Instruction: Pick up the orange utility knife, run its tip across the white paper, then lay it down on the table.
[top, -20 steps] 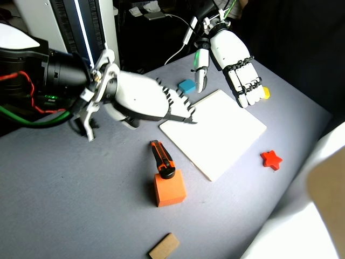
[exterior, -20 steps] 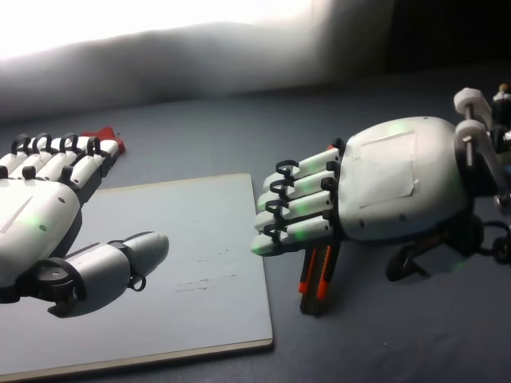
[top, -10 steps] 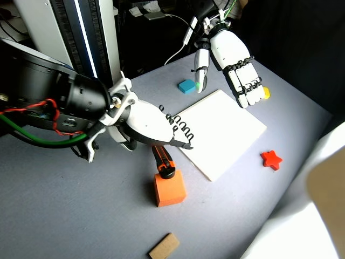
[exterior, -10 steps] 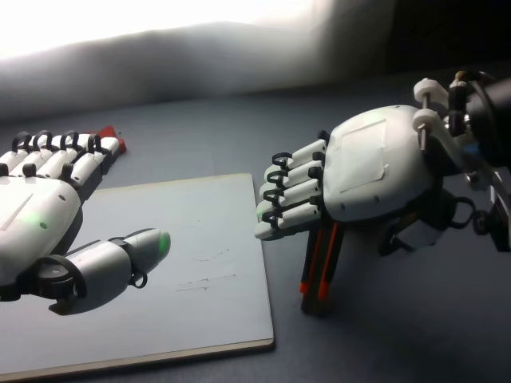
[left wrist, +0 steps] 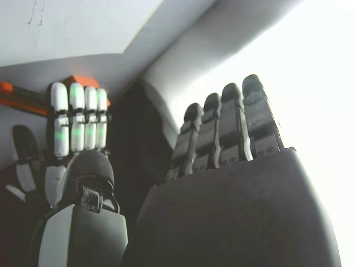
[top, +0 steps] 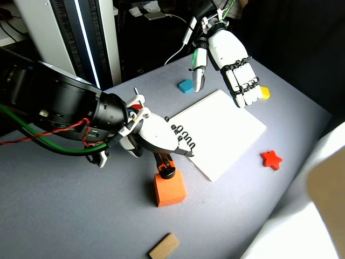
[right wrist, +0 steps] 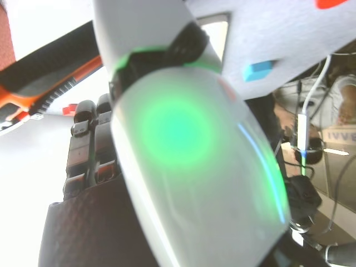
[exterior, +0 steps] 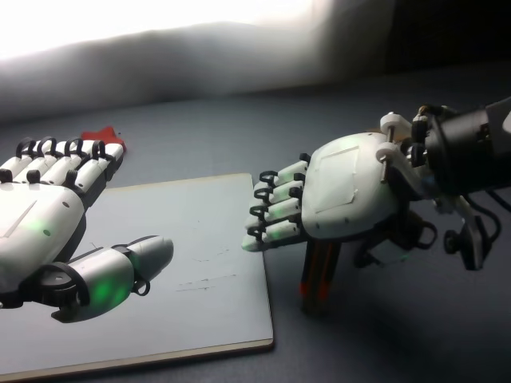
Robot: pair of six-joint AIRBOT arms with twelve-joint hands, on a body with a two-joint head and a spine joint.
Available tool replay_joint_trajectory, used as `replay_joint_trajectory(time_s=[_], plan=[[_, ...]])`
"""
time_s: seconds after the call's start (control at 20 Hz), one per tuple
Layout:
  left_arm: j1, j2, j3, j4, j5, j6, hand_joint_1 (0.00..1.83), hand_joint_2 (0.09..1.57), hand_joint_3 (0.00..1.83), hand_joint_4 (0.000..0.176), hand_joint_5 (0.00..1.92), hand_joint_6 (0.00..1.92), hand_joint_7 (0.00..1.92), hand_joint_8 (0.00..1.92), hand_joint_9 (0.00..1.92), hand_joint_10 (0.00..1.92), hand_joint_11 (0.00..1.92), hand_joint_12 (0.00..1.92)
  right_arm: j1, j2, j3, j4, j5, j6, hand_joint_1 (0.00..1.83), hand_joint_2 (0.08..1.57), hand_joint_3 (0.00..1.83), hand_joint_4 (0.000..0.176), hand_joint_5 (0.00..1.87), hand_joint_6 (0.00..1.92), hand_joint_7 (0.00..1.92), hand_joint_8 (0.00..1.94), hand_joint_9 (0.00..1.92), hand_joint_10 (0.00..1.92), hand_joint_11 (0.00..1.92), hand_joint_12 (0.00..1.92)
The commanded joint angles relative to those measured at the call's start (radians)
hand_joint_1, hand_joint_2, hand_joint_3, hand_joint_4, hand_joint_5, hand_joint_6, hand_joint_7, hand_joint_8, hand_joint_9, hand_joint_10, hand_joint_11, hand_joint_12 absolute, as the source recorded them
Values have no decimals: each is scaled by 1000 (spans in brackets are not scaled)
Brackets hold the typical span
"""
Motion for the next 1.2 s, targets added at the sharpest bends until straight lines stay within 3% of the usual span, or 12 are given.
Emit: replay_joint_trajectory(time_s=[0.0,0.2,0.7,0.8,0.85,0.9,0.95,1.0,1.05,1.1,1.15], plan=[[-5,-1,0,62,-95,-1,24,1244,0,0,0,0,0,0,0,0,0,0,-2,-2,5,18,-86,-3,1145,1071,4,0,0,0,0,0,0,0,0,0],[-12,-1,14,62,-102,-5,15,1248,1,0,0,0,0,0,0,0,0,0,-41,-41,27,-12,-205,-3,1149,1106,18,0,0,0,0,0,0,0,0,0],[-24,-1,36,74,-101,-8,3,1250,1,0,0,0,0,0,0,0,0,0,-67,-68,36,-12,-237,-10,1154,1148,33,0,0,0,0,0,0,0,0,0],[-25,-2,33,72,-101,-6,0,1246,0,0,0,0,0,0,0,0,9,4,-71,-66,34,-12,-239,-19,1185,1138,24,0,89,35,82,30,72,30,0,0],[-25,-2,33,72,-101,-5,0,1245,0,0,0,0,0,0,0,0,20,10,-74,-61,28,-12,-240,-22,1188,1147,12,0,157,29,167,15,132,30,0,152],[-24,-2,33,72,-101,-5,0,1247,0,0,0,0,3,1,3,1,28,14,-75,-55,23,-12,-240,-24,1194,1154,8,0,275,84,359,66,272,111,0,634],[-22,-2,33,72,-101,-5,0,1247,0,0,0,0,3,1,3,1,28,14,-77,-51,19,-12,-240,-24,1194,1154,8,0,275,84,359,66,272,111,0,634],[-21,-2,33,70,-101,-5,8,1246,0,0,0,0,0,0,0,0,21,14,-78,-47,18,-12,-240,-25,1125,1239,85,0,589,1195,618,1301,429,1009,60,1562],[-21,-2,32,66,-101,-5,4,1248,0,0,0,0,0,0,0,0,23,17,-80,-45,18,-12,-240,-26,1122,1267,78,0,579,1463,699,1532,572,1583,379,1842],[-20,-2,31,63,-101,-4,4,1248,0,0,0,0,0,0,0,0,23,17,-81,-43,18,-12,-240,-29,1122,1267,78,0,579,1463,699,1532,572,1583,379,1842],[-18,-2,30,63,-101,-4,11,1250,1,0,0,0,0,0,0,0,17,20,-82,-42,17,-12,-240,-30,1337,1094,399,0,958,1861,1091,1893,1106,1907,984,1918]])
